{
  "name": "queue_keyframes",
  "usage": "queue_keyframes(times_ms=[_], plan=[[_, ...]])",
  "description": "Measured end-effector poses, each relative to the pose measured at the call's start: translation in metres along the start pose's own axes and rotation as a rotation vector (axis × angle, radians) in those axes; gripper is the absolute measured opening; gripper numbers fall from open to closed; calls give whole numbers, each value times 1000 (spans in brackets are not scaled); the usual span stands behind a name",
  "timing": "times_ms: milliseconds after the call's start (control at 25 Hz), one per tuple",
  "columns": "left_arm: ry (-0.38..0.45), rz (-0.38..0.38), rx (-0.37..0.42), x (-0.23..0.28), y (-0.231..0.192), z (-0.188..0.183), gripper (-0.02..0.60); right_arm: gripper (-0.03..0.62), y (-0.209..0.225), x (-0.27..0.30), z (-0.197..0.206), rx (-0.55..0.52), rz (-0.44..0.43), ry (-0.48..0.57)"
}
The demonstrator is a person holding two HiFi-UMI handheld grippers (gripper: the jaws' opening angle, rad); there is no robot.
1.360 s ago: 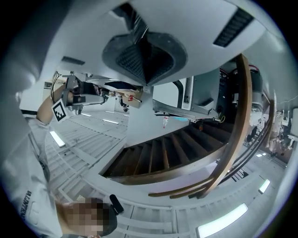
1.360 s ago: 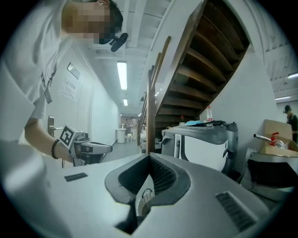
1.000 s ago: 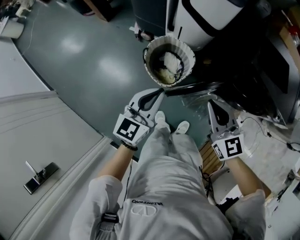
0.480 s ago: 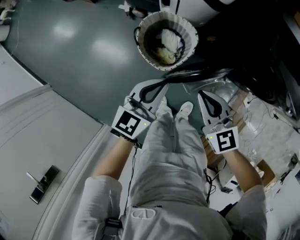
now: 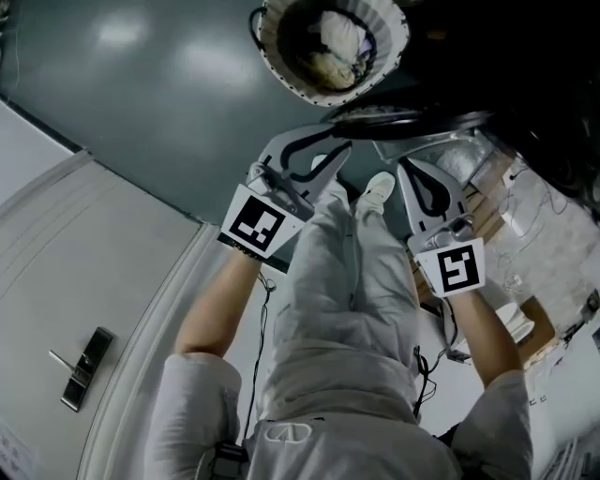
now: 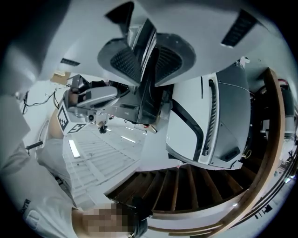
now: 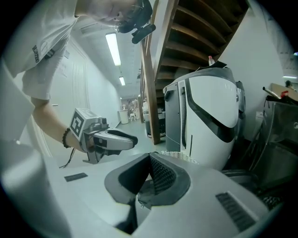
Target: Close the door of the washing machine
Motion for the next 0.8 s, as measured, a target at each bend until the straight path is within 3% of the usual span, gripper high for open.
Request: queue_keyframes(times_ms=[240,400,800], plan=[[-30,70,106,26,-8,29,139,11,6,17,32,36,9,-5],[-51,124,131,44,-10,49,172,11,9,24,54,38,15,-24],[-128,219,194,86,-18,90,176,11,17,40,90,61,38,-40]])
Point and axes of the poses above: the fingertips, and each gripper's own axes: x forward along the fingers, y to its right, z out of its underside, the point moved 9 cm from there along -x, backward along the fingers, and after that the axes turned 10 degrees about -y, right-handed, at the moved point
